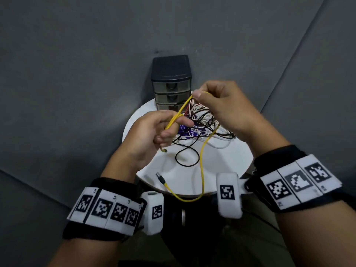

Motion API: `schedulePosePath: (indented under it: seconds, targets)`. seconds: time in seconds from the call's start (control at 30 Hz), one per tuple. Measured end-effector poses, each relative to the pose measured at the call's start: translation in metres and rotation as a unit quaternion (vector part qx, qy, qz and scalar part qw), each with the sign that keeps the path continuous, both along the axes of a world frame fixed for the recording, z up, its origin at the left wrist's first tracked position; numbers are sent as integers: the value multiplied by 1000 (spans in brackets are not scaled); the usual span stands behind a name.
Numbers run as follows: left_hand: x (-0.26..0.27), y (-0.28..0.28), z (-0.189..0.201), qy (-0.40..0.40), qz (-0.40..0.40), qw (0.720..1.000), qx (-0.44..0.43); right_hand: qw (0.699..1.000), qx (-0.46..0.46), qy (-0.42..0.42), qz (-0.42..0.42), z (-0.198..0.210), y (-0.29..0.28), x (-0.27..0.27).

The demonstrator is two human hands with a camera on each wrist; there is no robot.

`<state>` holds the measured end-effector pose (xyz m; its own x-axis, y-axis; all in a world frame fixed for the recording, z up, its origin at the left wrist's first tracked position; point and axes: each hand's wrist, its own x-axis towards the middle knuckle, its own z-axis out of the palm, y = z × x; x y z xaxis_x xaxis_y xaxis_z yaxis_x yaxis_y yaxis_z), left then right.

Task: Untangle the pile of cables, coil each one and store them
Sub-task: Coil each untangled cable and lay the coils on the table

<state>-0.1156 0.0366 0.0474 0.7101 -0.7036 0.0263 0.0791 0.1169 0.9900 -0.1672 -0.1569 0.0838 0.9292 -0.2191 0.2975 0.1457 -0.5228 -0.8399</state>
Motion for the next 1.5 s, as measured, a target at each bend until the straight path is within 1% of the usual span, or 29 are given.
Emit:
schedulePosePath:
  seconds: [0.07,0.13,0.2,0.27,0.3,0.37,0.4,0.43,0.47,0.53,0.6,0.63,0.67,0.7,0.77,0.87,1.0,1.13,1.17,1.23,1.3,1.4,1.47,1.5]
  targets:
    - [-2,1,3,18,-26,999,-39,1000,21,5,-7,-13,2,3]
    - [-3,1,5,38,-36,995,-88,999,37,32,13,-27,9,3]
    - [-2,0,7,40,-13,992,-118,992,78,76,61,-37,21,0]
    - [-3,-2,11,44,18,989,-141,977,135,128,107,-41,34,-5]
    - [-2,-3,11,61,28,984,-166,970,148,149,124,-41,39,-6]
    - [4,-5,10,104,62,965,-232,963,125,178,160,-42,47,-6]
    - [9,-5,8,110,90,957,-255,961,91,190,180,-43,51,-7]
    - [13,-6,7,102,120,953,-260,957,54,200,200,-43,55,-7]
    - [18,-6,6,79,147,957,-237,954,20,207,218,-42,57,-8]
    - [25,-7,4,-2,179,975,-131,955,-40,189,225,-31,57,-8]
    - [25,-4,4,-79,176,981,-16,961,-83,141,222,-11,49,-7]
    - [23,-2,5,-95,164,982,18,965,-98,119,213,0,42,-6]
    - [21,0,5,-99,144,984,33,969,-110,100,199,11,34,-6]
    - [20,1,7,-99,117,988,34,973,-115,82,181,20,27,-6]
    - [17,1,13,-84,49,995,6,981,-109,44,152,31,16,-5]
    - [13,-2,24,-43,-29,998,-46,987,-81,-4,142,35,7,-1]
    - [11,3,31,10,-68,992,-109,987,-77,-31,138,26,0,2]
    - [13,9,31,57,-90,973,-204,987,-116,10,108,12,-4,3]
    - [15,9,32,61,-78,970,-222,986,-128,27,102,6,-4,4]
    - [19,9,33,57,-30,969,-240,981,-159,62,95,-4,-3,5]
    - [24,7,33,48,34,971,-232,971,-190,91,115,-13,5,4]
    - [25,-2,27,42,114,975,-186,950,-231,125,171,-16,24,1]
    - [26,-10,20,6,154,980,-124,934,-265,137,195,-12,35,1]
    - [27,-13,16,-16,168,981,-93,928,-284,141,195,-8,37,2]
